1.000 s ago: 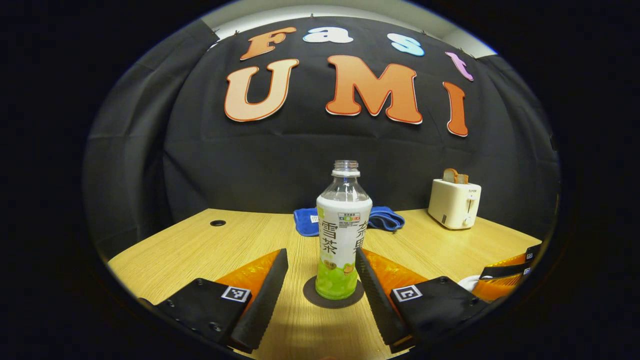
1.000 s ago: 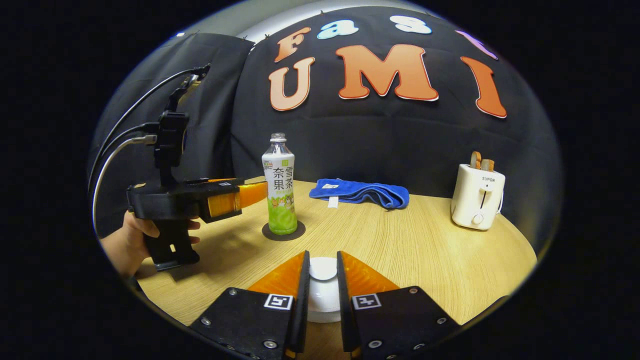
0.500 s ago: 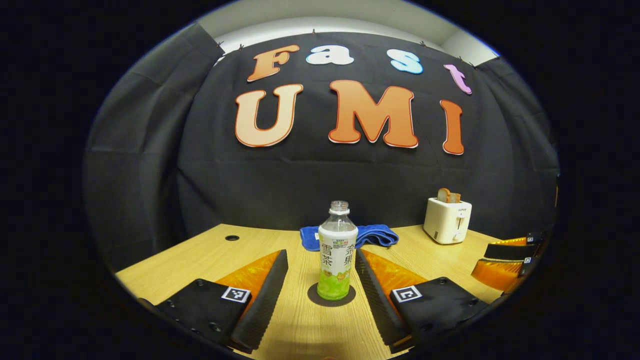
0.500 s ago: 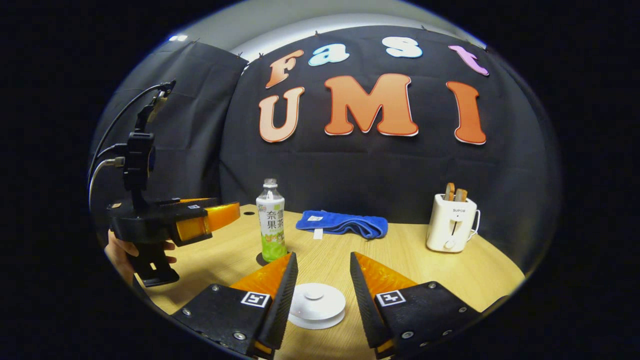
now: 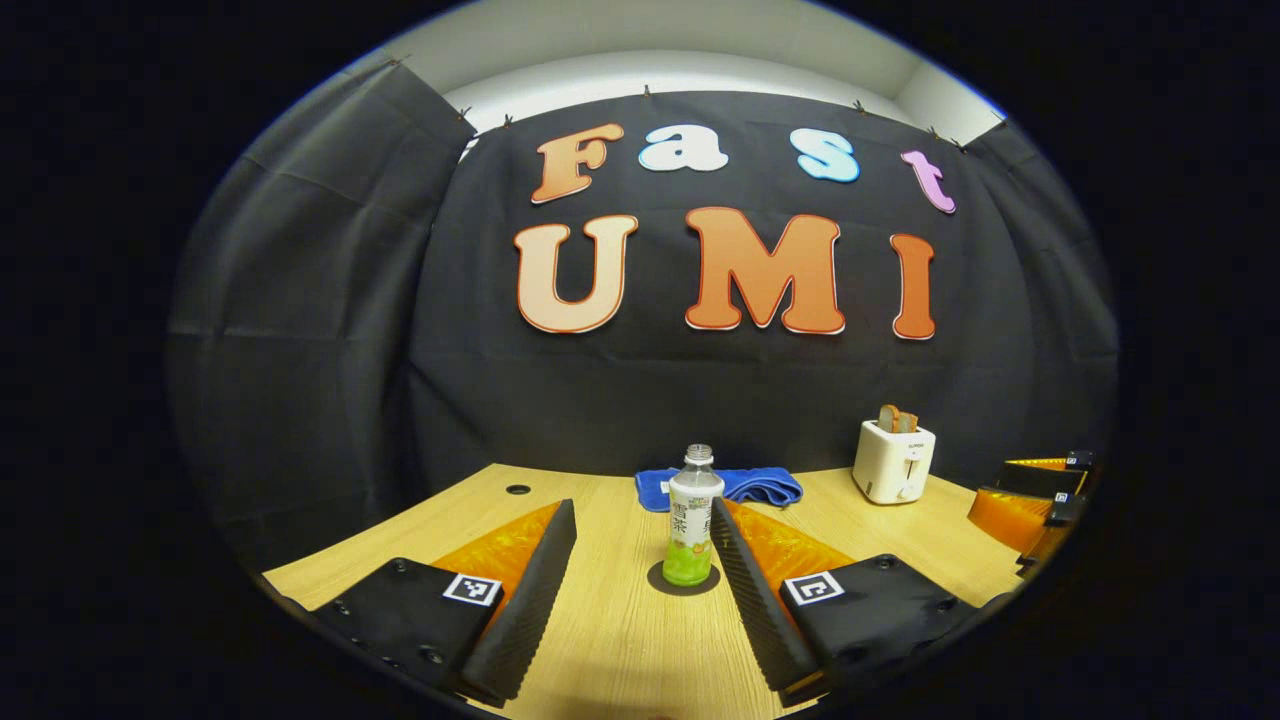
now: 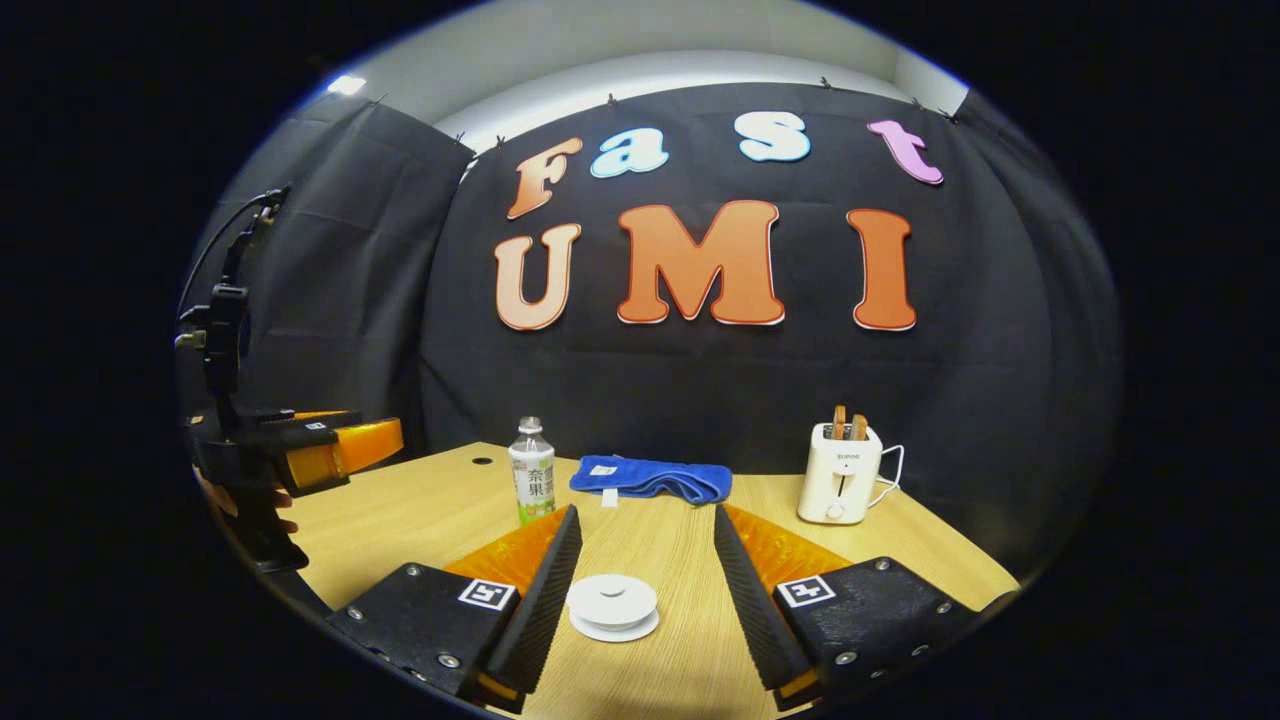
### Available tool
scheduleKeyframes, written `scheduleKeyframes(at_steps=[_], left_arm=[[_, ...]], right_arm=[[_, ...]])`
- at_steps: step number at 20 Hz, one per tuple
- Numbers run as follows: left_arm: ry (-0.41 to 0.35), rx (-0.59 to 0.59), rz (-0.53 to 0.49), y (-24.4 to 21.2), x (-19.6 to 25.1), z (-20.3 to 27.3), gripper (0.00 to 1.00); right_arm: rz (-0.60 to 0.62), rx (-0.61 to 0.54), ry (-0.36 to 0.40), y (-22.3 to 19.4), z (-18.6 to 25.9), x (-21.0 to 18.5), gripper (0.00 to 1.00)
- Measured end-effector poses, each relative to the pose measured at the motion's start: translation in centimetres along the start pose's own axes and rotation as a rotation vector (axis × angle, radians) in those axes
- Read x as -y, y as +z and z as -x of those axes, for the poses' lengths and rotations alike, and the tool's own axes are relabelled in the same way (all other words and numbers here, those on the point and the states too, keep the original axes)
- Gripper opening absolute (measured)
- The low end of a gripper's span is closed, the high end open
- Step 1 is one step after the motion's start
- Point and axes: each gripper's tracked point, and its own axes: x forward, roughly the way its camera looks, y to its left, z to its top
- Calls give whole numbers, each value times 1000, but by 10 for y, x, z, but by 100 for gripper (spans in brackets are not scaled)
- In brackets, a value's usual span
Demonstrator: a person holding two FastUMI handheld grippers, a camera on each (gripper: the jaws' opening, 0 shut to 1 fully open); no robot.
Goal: Open the teacup lid with one hand, grasp the water bottle and pour water into the teacup with the other hand; after pouring, place the water bottle on the coaster and then close the teacup lid.
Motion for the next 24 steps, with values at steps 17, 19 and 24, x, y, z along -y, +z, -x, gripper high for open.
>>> scheduleKeyframes(at_steps=[17,19,24], left_arm=[[37,125,-30,35,-29,47,88],[41,133,-22,37,-29,47,89],[50,147,-7,53,-32,66,89]], right_arm=[[11,74,13,34,10,-23,80],[12,75,9,34,11,-21,80],[-12,67,35,46,20,-24,76]])
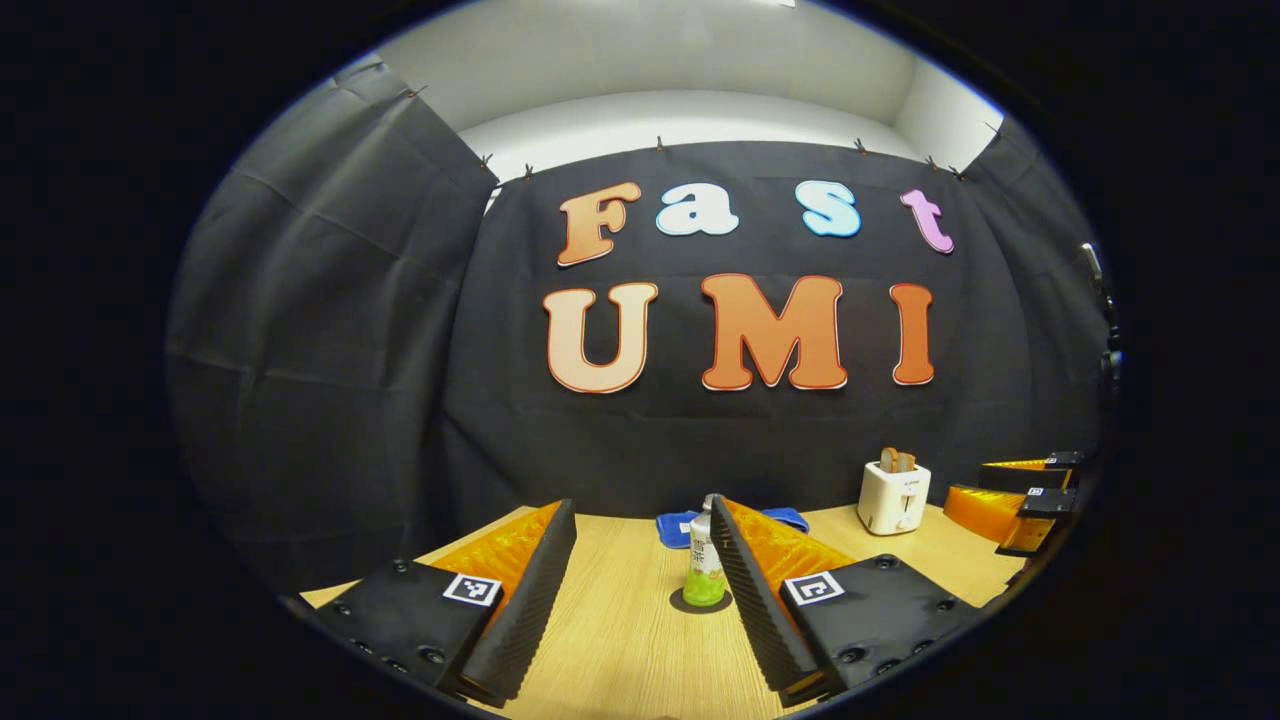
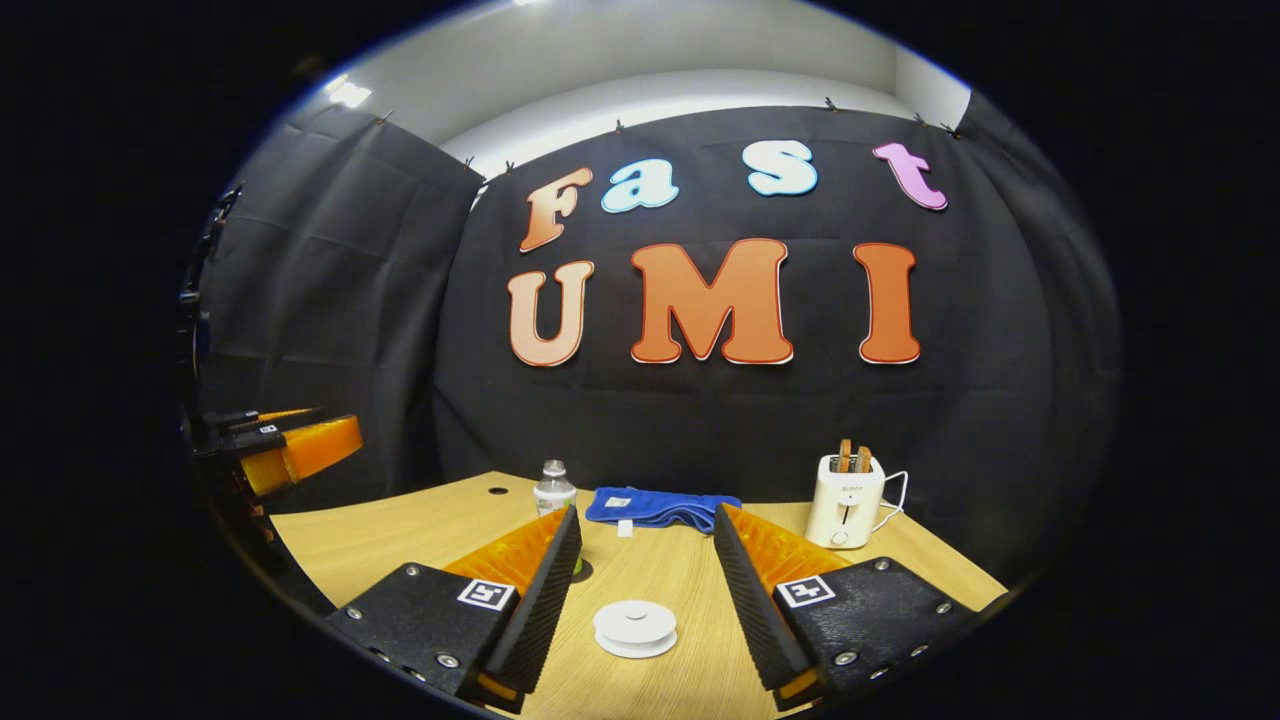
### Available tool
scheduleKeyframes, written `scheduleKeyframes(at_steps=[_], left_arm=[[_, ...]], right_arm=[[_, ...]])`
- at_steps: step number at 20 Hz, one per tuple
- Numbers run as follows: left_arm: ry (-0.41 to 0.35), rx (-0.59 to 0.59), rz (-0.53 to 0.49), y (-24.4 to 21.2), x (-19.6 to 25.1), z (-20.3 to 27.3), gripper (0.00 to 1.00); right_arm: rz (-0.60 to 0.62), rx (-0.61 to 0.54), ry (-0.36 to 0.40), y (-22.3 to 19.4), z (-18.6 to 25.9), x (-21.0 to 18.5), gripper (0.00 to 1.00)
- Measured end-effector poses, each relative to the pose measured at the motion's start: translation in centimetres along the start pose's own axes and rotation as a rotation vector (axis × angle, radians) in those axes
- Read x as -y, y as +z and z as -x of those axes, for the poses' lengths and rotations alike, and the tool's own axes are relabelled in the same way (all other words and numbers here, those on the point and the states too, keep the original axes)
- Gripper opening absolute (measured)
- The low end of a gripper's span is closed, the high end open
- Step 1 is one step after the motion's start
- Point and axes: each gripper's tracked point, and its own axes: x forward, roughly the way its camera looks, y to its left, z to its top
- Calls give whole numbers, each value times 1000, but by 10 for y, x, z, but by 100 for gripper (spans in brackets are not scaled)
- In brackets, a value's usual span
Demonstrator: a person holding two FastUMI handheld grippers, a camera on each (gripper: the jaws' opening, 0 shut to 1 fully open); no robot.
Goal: Open the teacup lid with one hand, grasp the water bottle and pour water into the teacup with the other hand; after pouring, place the water bottle on the coaster and then close the teacup lid.
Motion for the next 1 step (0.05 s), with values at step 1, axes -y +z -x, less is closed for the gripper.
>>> scheduleKeyframes(at_steps=[1], left_arm=[[11,10,-5,9,-6,4,88]], right_arm=[[-4,6,7,7,1,-2,80]])
